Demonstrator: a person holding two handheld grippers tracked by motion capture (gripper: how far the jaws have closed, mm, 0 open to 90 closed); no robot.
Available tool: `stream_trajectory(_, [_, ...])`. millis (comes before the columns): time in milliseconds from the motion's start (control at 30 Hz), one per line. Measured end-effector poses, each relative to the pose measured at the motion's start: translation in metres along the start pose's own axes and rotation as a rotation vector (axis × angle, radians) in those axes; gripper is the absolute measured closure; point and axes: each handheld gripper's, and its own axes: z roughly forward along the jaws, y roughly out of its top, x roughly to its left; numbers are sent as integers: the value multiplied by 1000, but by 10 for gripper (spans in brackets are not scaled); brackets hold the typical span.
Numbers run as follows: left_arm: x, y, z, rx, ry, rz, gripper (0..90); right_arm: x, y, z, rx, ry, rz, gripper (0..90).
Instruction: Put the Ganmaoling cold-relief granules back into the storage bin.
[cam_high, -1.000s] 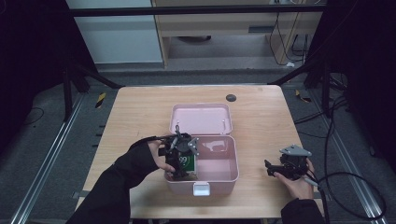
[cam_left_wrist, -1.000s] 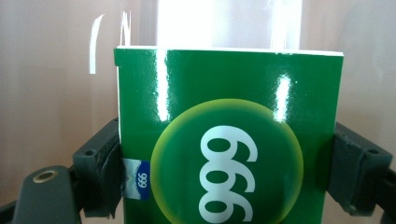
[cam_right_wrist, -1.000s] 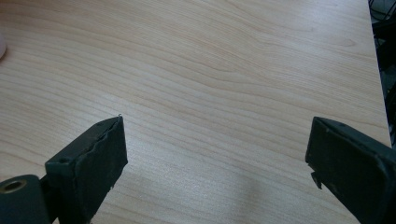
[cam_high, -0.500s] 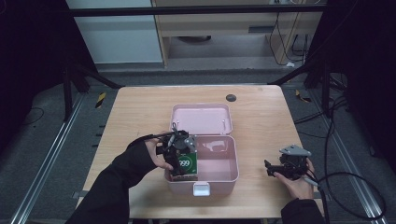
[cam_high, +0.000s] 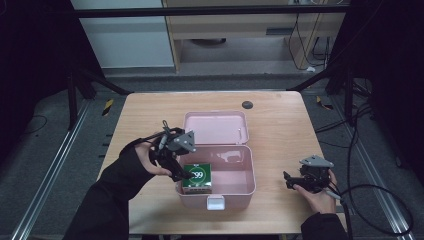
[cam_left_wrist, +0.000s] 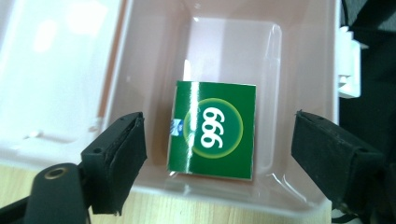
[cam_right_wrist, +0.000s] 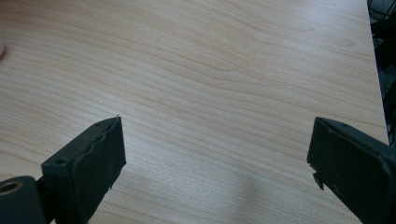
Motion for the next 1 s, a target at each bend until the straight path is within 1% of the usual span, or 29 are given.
stream_trajectory(100, [-1, -9, -13, -28, 25, -16, 193, 0, 0, 0, 0, 0, 2, 46])
stream_trajectory(200, [-2, -22, -24, -57, 48, -53, 201, 0, -1, 0, 0, -3, 4, 46])
stream_trajectory(233, [-2, -27, -27, -64, 53, -65, 204, 0, -1, -1, -2, -2, 4, 46])
stream_trajectory(267, [-1, -31, -29, -61, 55, -65, 206, 0, -1, -1, -2, -4, 7, 46])
stream_trajectory(400, [-3, -52, -32, -77, 76, -113, 218, 0, -1, 0, -1, -2, 7, 47])
stream_trajectory(533, [-5, -74, -30, -111, 91, -168, 229, 1, -1, -1, -4, -4, 7, 47])
stream_trajectory(567, [-5, -82, -29, -120, 96, -190, 232, 0, -1, -1, -4, -5, 5, 46])
stream_trajectory(600, [-6, -86, -28, -123, 99, -200, 235, 1, -1, -1, -3, -5, 6, 46])
stream_trajectory(667, [-7, -98, -24, -137, 108, -242, 237, 1, -1, -1, -2, -5, 5, 47])
stream_trajectory(733, [-7, -108, -20, -141, 117, -272, 238, 1, -1, -1, -1, -6, 2, 47])
stream_trajectory(767, [-8, -115, -17, -148, 124, -297, 238, 1, -1, -1, -2, -6, 1, 47])
stream_trajectory(867, [-10, -132, -11, -160, 139, -343, 234, 1, -1, -1, -3, -6, 0, 48])
stream_trajectory(967, [-10, -146, -6, -190, 155, -404, 235, 2, -2, 0, -2, -8, 2, 48])
stream_trajectory(1000, [-11, -152, -3, -201, 164, -431, 236, 2, -2, 0, -1, -9, 2, 48])
